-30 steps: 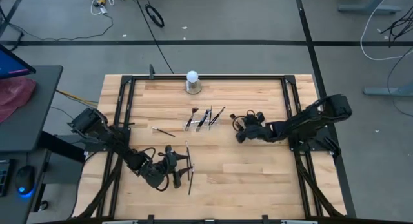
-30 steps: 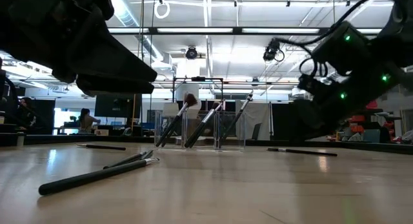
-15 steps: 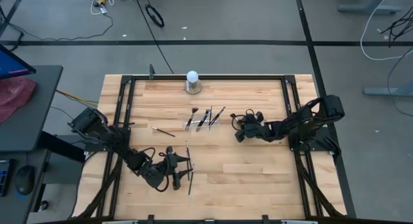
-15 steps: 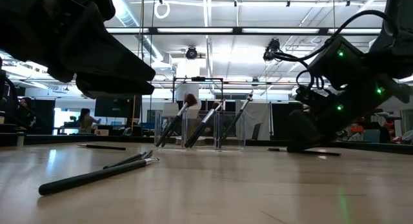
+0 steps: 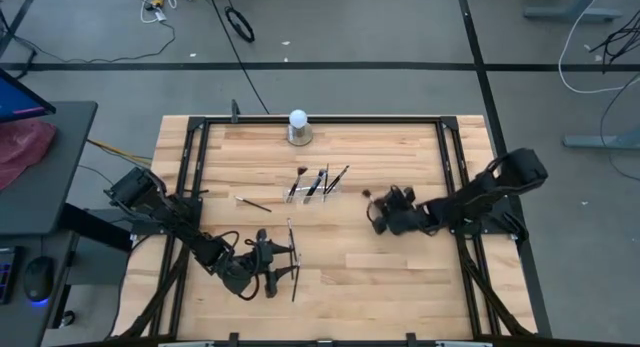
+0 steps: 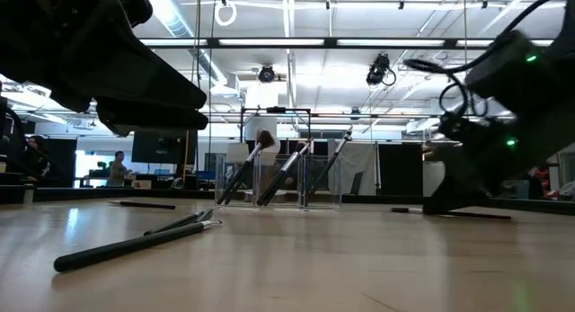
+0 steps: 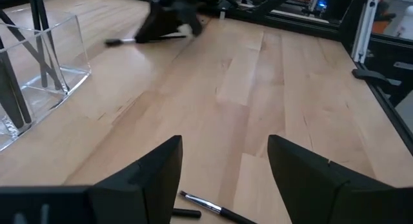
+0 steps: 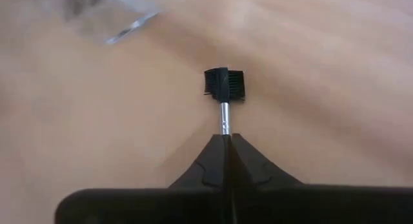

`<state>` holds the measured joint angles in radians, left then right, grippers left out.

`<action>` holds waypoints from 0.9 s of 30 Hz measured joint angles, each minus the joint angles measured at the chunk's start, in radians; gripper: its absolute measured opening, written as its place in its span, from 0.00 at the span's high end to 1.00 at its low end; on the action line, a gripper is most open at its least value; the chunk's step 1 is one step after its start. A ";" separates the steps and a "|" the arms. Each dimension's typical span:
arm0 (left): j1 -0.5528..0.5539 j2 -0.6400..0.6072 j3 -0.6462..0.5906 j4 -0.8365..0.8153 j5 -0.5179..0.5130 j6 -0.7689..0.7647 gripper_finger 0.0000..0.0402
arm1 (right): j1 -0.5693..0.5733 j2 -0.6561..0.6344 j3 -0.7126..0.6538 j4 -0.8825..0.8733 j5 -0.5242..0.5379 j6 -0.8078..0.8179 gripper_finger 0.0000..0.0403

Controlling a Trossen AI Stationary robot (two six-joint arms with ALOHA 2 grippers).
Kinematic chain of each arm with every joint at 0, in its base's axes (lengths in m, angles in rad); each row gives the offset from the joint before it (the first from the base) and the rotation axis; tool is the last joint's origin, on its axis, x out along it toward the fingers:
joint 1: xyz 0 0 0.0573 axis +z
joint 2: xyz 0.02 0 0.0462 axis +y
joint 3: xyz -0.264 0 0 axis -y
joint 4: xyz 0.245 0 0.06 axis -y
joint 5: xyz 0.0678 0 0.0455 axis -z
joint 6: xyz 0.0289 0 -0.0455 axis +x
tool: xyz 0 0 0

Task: Put items in baskets/containers
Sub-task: Put the brow brush into the transparent organizer

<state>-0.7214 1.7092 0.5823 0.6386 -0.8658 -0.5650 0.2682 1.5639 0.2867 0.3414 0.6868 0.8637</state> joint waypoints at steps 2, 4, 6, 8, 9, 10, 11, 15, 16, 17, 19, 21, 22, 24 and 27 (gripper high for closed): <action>-0.001 0.000 0.000 0.002 0.000 0.008 0.41 | 0.070 -0.035 0.008 -0.005 -0.020 0.030 0.99; -0.001 0.000 0.000 0.003 0.012 0.032 0.41 | 0.143 -0.063 0.031 0.026 0.002 0.036 0.99; 0.000 0.000 0.000 0.015 0.047 0.068 0.41 | 0.214 -0.071 0.059 0.083 0.057 0.012 0.99; 0.006 0.000 0.000 0.042 0.099 0.123 0.41 | 0.281 -0.071 0.098 0.183 0.081 -0.065 0.99; 0.009 0.000 0.000 0.061 0.122 0.158 0.41 | 0.308 -0.071 0.123 0.245 0.080 -0.116 0.99; 0.014 0.000 0.000 0.085 0.141 0.194 0.41 | 0.333 -0.072 0.149 0.304 0.080 -0.175 0.99; 0.017 0.000 0.000 0.117 0.153 0.239 0.41 | 0.356 -0.072 0.173 0.350 0.077 -0.237 0.99; 0.033 0.000 0.000 0.275 0.210 0.448 0.41 | 0.414 -0.074 0.306 0.459 -0.046 -0.483 0.99; 0.038 0.000 0.000 0.323 0.237 0.507 0.41 | 0.422 -0.074 0.339 0.458 -0.093 -0.525 0.99; 0.044 0.000 0.000 0.375 0.272 0.566 0.41 | 0.424 -0.067 0.372 0.457 -0.140 -0.561 0.99; 0.057 0.000 0.003 0.468 0.344 0.659 0.41 | 0.420 -0.039 0.435 0.458 -0.229 -0.624 0.99; 0.071 0.000 0.021 0.502 0.395 0.719 0.41 | 0.408 0.005 0.495 0.460 -0.323 -0.661 0.99; 0.077 0.000 0.036 0.505 0.413 0.740 0.41 | 0.400 0.032 0.522 0.460 -0.368 -0.668 0.99; 0.087 0.000 0.079 0.486 0.437 0.775 0.41 | 0.384 0.092 0.571 0.457 -0.445 -0.683 0.99; 0.097 0.000 0.143 0.402 0.466 0.808 0.40 | 0.355 0.175 0.630 0.456 -0.560 -0.688 0.99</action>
<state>-0.6246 1.7088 0.7250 1.0406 -0.3994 0.2435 0.6230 1.7385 0.9168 0.7979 0.1271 0.1753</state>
